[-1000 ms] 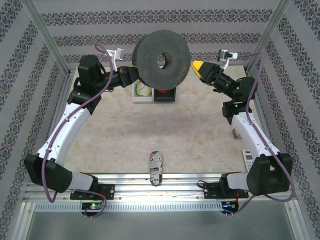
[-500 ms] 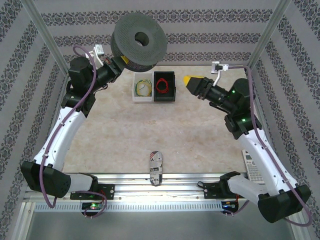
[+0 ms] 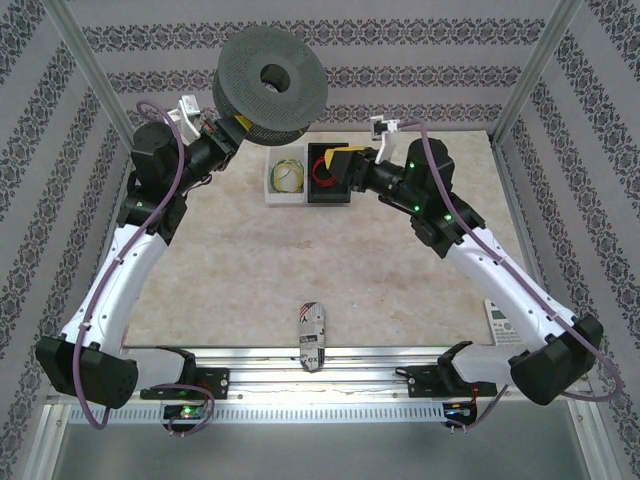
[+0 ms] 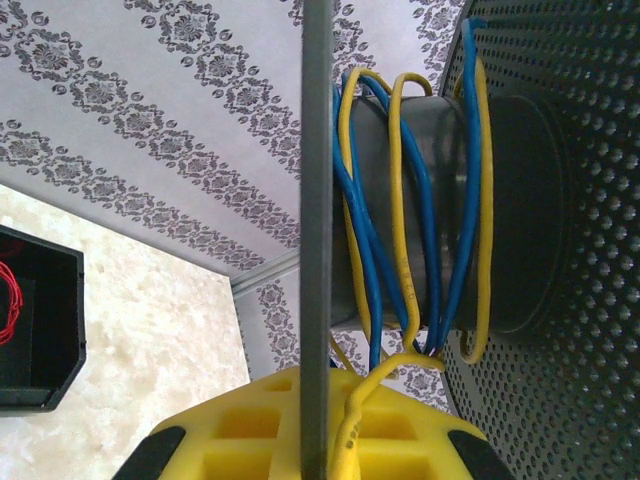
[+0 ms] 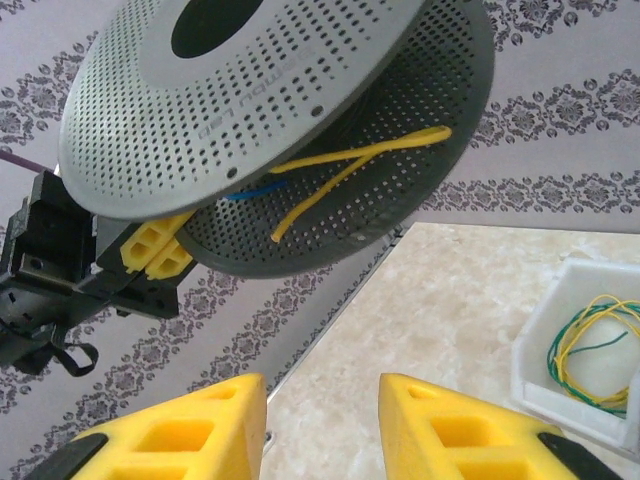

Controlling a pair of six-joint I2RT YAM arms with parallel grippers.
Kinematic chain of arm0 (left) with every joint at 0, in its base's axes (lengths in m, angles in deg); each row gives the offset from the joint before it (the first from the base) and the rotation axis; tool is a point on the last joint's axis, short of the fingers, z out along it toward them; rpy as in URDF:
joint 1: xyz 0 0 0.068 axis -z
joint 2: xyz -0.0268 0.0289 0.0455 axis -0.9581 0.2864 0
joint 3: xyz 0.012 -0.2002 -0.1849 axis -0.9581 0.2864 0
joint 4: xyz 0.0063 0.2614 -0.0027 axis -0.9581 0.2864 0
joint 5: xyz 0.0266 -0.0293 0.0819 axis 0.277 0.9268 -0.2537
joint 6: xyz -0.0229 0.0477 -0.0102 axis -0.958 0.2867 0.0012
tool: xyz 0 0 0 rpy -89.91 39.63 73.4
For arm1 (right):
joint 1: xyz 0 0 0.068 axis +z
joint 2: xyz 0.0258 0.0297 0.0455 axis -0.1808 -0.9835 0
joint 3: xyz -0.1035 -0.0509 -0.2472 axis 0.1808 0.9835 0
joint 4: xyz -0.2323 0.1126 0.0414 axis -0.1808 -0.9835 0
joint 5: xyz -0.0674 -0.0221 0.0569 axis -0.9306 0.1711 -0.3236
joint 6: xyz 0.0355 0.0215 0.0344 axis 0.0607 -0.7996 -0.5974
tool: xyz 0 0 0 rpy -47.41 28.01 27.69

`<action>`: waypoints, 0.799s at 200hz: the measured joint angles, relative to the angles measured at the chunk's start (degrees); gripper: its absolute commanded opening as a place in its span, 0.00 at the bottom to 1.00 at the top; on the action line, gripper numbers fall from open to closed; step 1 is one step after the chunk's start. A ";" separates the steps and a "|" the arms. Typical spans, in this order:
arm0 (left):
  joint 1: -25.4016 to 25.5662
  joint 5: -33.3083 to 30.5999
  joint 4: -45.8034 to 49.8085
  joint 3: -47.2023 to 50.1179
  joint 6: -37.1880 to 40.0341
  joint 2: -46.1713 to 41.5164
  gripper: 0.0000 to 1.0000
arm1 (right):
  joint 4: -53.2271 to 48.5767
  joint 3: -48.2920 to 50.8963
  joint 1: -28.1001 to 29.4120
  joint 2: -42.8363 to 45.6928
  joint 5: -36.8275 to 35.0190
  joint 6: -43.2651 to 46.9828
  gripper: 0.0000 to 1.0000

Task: Wrap the cables

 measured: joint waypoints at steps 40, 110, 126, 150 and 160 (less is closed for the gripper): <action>1.11 -1.25 0.09 0.26 0.72 0.00 0.00 | 0.26 -3.43 1.36 -3.19 -1.07 0.39 0.36; 2.51 -2.51 0.11 0.28 1.75 0.00 0.00 | 0.42 -6.80 3.39 -7.23 -1.57 0.61 0.36; 2.58 -2.51 0.11 0.28 1.99 0.00 0.00 | 0.48 -7.08 3.82 -7.74 -1.73 0.85 0.36; 2.58 -2.54 0.11 0.28 2.32 0.00 0.00 | 0.44 -7.17 3.96 -7.89 -1.92 1.46 0.36; 2.67 -2.54 0.11 0.28 2.38 0.00 0.00 | 0.46 -7.17 3.96 -7.91 -2.01 1.51 0.35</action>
